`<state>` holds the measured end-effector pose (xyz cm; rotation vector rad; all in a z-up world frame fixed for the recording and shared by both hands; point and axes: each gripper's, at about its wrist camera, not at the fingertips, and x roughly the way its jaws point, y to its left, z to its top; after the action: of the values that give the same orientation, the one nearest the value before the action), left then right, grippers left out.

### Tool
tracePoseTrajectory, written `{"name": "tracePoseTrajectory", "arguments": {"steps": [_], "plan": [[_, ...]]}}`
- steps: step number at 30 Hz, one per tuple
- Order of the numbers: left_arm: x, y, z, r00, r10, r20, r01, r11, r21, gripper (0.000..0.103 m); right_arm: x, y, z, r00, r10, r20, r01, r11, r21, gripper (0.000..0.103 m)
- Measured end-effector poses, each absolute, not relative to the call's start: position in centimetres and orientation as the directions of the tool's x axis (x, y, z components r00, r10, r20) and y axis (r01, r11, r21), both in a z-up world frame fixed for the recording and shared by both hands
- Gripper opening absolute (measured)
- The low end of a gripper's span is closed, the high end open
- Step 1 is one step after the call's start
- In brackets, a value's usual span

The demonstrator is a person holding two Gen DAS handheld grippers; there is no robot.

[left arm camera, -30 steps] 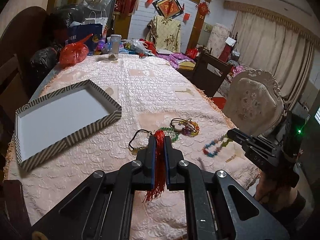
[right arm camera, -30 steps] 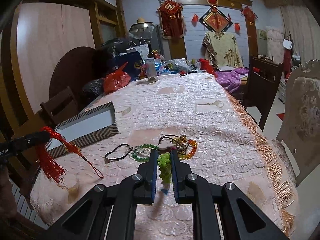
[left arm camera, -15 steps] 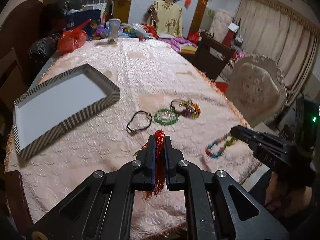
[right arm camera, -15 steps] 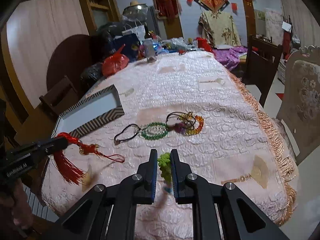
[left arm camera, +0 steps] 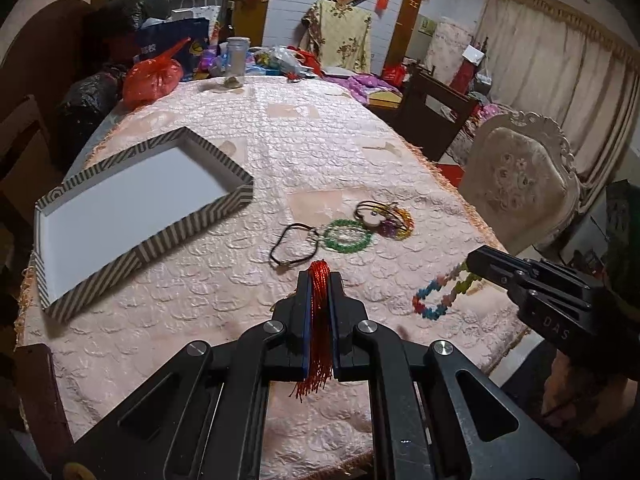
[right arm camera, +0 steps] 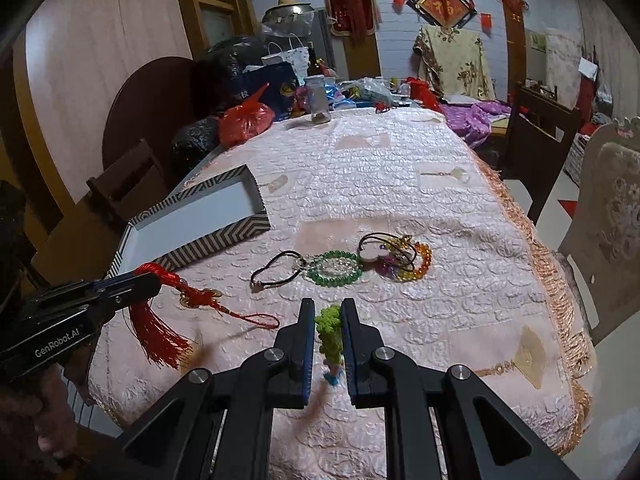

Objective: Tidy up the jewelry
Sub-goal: 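Lift the red tassel with the left tool while the right tool lifts the beaded keychain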

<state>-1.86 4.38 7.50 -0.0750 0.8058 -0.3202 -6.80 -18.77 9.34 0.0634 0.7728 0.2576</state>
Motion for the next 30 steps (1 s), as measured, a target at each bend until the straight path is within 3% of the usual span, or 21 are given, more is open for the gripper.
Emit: {"name": "tracePoseTrajectory", "arguments": {"steps": [30], "plan": [[2.0, 12.3, 8.1, 0.695, -0.185, -0.695, 0.077, 0.980, -0.184, 0.006, -0.8, -12.9, 10.2, 0.672, 0.252, -0.697, -0.283, 0.956, 0.073, 0.012]]}}
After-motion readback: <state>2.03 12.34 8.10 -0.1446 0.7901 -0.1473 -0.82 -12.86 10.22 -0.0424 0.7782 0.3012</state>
